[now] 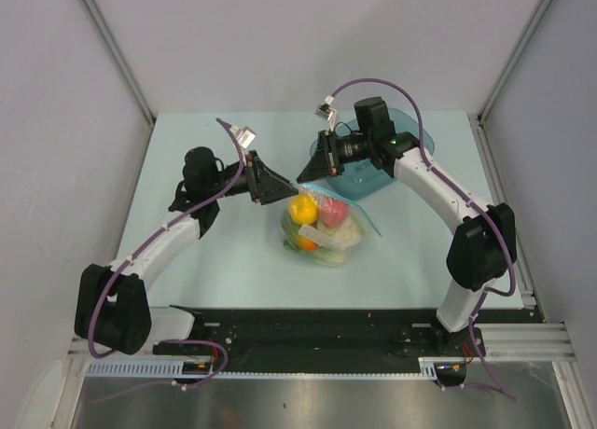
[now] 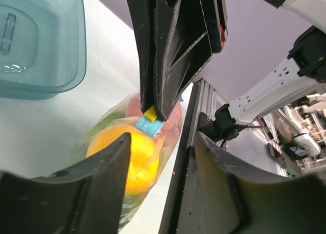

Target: Open the zip-top bag and remove the fake food

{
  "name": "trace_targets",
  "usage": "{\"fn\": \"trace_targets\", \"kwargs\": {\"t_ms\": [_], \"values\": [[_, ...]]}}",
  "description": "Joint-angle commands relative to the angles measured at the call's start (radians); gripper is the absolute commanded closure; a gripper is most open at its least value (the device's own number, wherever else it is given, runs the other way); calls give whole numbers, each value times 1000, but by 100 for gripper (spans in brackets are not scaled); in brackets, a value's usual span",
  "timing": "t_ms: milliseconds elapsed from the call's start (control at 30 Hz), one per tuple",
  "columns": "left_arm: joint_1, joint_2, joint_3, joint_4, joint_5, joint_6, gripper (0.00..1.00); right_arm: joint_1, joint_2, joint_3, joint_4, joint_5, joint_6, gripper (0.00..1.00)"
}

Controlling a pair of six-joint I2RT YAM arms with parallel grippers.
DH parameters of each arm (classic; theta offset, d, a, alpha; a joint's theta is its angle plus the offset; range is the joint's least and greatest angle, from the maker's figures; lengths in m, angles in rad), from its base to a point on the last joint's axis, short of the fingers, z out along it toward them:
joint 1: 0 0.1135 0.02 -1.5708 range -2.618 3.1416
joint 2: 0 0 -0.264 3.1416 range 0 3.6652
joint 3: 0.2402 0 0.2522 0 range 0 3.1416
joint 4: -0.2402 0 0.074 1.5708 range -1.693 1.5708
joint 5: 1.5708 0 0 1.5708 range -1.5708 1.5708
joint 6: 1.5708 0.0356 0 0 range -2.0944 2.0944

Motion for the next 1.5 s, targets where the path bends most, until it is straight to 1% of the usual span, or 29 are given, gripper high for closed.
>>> {"fn": "trace_targets", "kwargs": {"t_ms": [0, 33, 100, 200, 233, 300, 333, 367, 400, 433, 467, 500, 533, 567, 600, 667, 733, 967, 1033, 1167, 1267, 1400, 1467], "values": [[-1, 33, 15, 157, 23, -102, 46, 0, -56, 1, 44, -27, 18, 100], [-5, 35, 15, 157, 22, -102, 50, 3, -56, 1, 47, -25, 24, 100], [-8, 41, 15, 173, 22, -107, 52, 5, -56, 1, 49, -21, 24, 100], [-27, 59, 25, 176, 20, -108, 61, 15, -57, -4, 53, -15, 29, 100], [-36, 63, 33, 179, 19, -110, 70, 18, -59, -5, 52, -10, 29, 100], [-42, 72, 42, 170, 19, -105, 83, 20, -69, -16, 53, -2, 32, 100], [-44, 72, 44, 158, 11, -90, 95, 20, -74, -21, 52, 1, 30, 100], [-44, 69, 45, 142, 6, -76, 100, 19, -79, -24, 40, 5, 24, 100], [-44, 55, 47, 86, -4, -53, 100, 12, -92, -35, 33, 16, 20, 100], [-42, 41, 51, 38, -27, 15, 100, 8, -99, -41, 26, 24, 15, 100], [-42, 27, 56, -53, -87, 49, 100, 5, -108, -48, 18, 30, 6, 100], [-42, 17, 53, -80, -122, 77, 100, 0, -123, -59, 12, 31, -5, 100], [-42, -14, 42, -83, -148, 94, 100, -1, -129, -62, 4, 35, -14, 100], [-42, -29, 30, -62, -206, 94, 100, 0, -132, -64, -28, 47, -45, 100], [-42, -48, 4, -42, -233, 88, 100, 2, -140, -62, -46, 48, -60, 100], [-41, -69, 2, -43, -280, 76, 100, 3, -146, -68, -103, 71, -106, 100], [-39, -77, 10, -40, -294, 74, 100, 6, -166, -81, -158, 91, -141, 100], [-30, -85, 4, 4, -261, 60, 100, -14, -232, -139, -266, 162, -247, 100], [-21, -88, 8, -8, -251, 65, 100, -15, -250, -154, -302, 169, -276, 100], [4, -103, 16, -28, -232, 69, 100, -32, -330, -237, -315, 205, -289, 100], [22, -117, 35, -86, -225, 103, 100, -37, -376, -251, -338, 231, -287, 100], [30, -129, 39, -97, -224, 91, 100, -43, -431, -285, -396, 260, -304, 100], [30, -134, 38, -99, -230, 85, 100, -43, -456, -303, -393, 263, -300, 100]]}}
